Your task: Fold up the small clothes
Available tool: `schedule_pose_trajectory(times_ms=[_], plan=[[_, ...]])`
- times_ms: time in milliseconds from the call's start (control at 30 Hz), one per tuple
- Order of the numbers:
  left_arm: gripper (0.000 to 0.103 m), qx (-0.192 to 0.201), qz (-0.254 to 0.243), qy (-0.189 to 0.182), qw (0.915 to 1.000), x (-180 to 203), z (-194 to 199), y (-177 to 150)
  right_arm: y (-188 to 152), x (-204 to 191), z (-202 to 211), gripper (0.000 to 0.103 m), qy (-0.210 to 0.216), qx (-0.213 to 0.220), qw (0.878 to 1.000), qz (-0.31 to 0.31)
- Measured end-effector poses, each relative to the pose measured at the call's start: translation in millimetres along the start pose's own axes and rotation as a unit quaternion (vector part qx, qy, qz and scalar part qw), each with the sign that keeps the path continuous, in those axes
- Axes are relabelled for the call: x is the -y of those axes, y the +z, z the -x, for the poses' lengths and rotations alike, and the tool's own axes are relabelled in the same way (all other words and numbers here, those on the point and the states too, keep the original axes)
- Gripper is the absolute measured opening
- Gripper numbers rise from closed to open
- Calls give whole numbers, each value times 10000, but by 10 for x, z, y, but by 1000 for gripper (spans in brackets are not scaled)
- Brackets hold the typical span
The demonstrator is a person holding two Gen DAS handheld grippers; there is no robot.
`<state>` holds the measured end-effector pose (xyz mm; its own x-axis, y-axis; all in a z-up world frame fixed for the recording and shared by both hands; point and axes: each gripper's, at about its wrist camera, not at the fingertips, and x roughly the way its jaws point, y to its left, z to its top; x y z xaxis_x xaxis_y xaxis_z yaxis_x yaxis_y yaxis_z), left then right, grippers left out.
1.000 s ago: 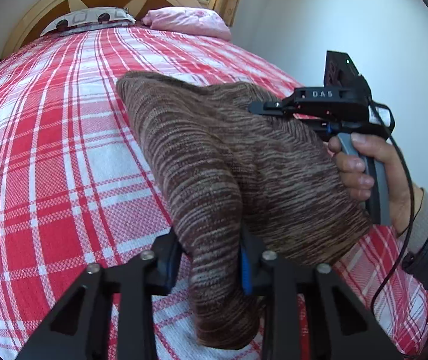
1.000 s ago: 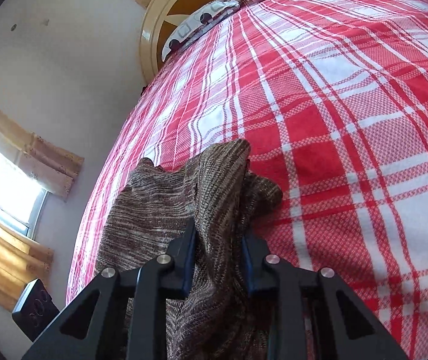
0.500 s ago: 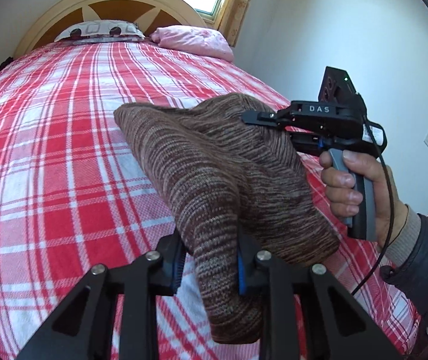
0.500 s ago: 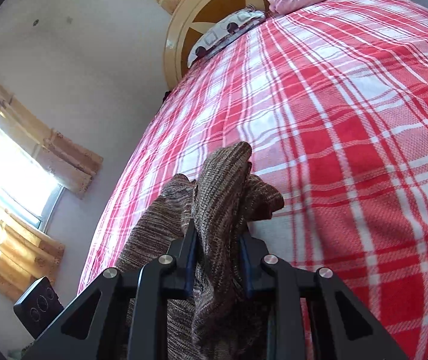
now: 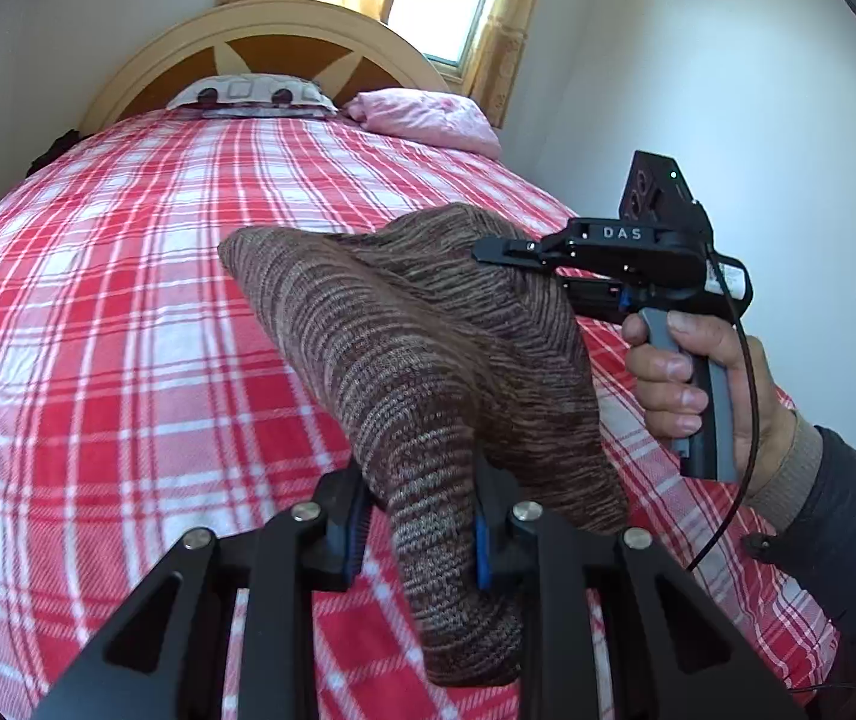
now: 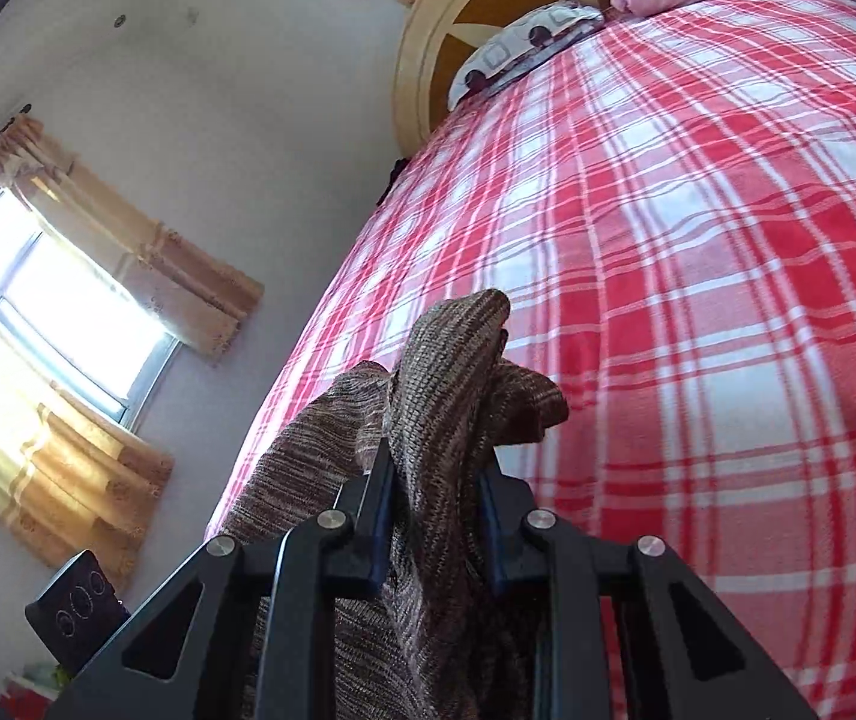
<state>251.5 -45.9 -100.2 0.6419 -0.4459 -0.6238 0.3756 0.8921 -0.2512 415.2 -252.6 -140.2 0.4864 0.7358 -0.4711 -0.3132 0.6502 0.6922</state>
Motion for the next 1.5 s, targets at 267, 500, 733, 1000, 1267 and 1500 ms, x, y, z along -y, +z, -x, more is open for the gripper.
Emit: schedule_pose_trajectory(times_ms=[267,500,733,1000,1267,1500], plan=[[27,150,248,259,9992,-217,443,-211,-194,-460,-297,24,318,-174,9993,125],[27,282,474,377,9978,-377,763,-384,-387,-830,-500,24,478,-371,9978,251],[27,374,692,472,9958,-528,1010,-510,-565,-1108,-693,24,622,-556,9958,367],[27,459,842,598,9936,-692,1242,-664,-744,-1415,-989,24,750,-814,9927,472],[27,502,1025,622,9915,-866,1419,-844,-852,-1603,-1216,24,740,-1021,9904,564],[27,481,1135,641,9903,-942,1496,-971,-954,-1674,-1379,24,698,-1178,9887,603]])
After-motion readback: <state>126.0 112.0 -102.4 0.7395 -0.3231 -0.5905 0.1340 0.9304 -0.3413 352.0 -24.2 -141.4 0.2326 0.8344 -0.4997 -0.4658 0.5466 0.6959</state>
